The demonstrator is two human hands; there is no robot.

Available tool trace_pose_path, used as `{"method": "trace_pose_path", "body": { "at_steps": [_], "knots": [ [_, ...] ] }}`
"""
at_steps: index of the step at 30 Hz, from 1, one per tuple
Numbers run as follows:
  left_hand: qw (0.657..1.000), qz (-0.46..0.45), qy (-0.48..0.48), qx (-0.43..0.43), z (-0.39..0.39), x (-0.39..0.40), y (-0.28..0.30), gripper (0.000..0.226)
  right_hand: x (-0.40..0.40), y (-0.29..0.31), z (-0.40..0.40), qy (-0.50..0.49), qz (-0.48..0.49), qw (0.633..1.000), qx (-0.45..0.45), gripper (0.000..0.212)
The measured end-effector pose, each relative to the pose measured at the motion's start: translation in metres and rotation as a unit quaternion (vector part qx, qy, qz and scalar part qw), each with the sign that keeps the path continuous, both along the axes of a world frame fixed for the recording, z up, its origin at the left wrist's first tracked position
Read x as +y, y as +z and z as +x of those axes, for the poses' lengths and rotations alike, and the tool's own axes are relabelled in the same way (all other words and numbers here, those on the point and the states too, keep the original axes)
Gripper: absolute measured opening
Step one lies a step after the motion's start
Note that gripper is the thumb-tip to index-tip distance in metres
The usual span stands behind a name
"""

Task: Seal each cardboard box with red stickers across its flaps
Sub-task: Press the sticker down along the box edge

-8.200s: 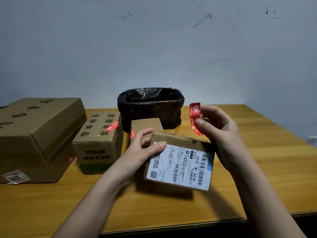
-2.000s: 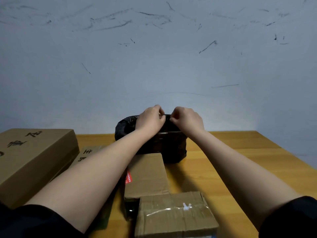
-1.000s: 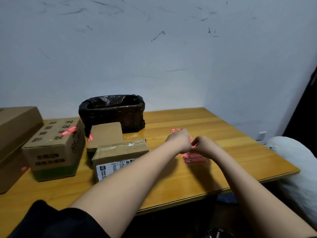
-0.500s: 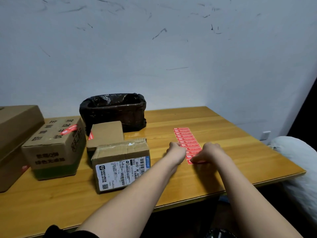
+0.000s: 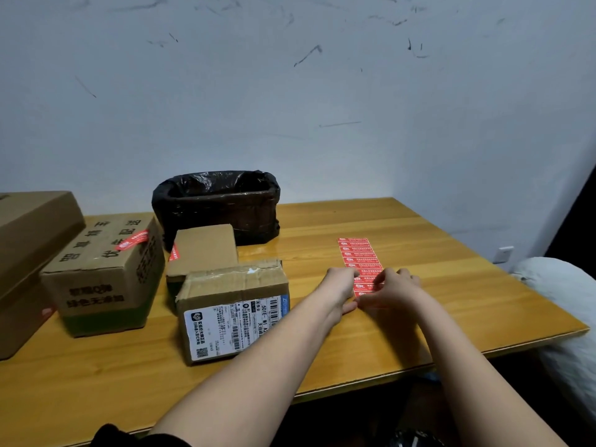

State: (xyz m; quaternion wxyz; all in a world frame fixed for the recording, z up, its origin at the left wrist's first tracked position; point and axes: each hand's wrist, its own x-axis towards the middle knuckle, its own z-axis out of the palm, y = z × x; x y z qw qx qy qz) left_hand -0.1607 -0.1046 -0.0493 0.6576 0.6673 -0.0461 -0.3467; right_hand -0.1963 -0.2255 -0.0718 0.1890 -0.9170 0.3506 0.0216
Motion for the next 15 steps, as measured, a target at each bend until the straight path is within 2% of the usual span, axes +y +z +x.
{"method": "trace_pose_path", "body": {
  "at_steps": [2,5,8,11,13,15],
  "knots": [
    [0.999,0.009,0.023,-0.03,0.003,0.001,-0.004,0.024,0.001,-0.004,-0.002,0.013,0.002,1.0,-0.014,0.08],
    [0.998,0.015,0.043,-0.049,0.004,0.004,-0.007,0.032,-0.002,-0.007,-0.005,0.037,0.014,0.998,-0.046,0.062],
    [0.999,0.012,0.032,-0.029,0.006,0.003,-0.009,0.035,-0.004,-0.008,-0.007,0.06,0.017,0.996,-0.068,0.047],
    [0.999,0.011,0.02,-0.026,0.005,0.003,-0.011,0.028,-0.006,-0.01,-0.007,0.076,0.016,0.994,-0.079,0.042],
    [0.999,0.014,0.021,-0.025,0.005,0.003,-0.011,0.011,-0.006,-0.011,-0.008,0.083,0.005,0.993,-0.086,0.041],
    [1.0,0.009,0.021,-0.019,0.005,0.005,-0.009,0.018,-0.006,-0.013,-0.01,0.083,-0.013,0.992,-0.098,0.039]
  ]
}}
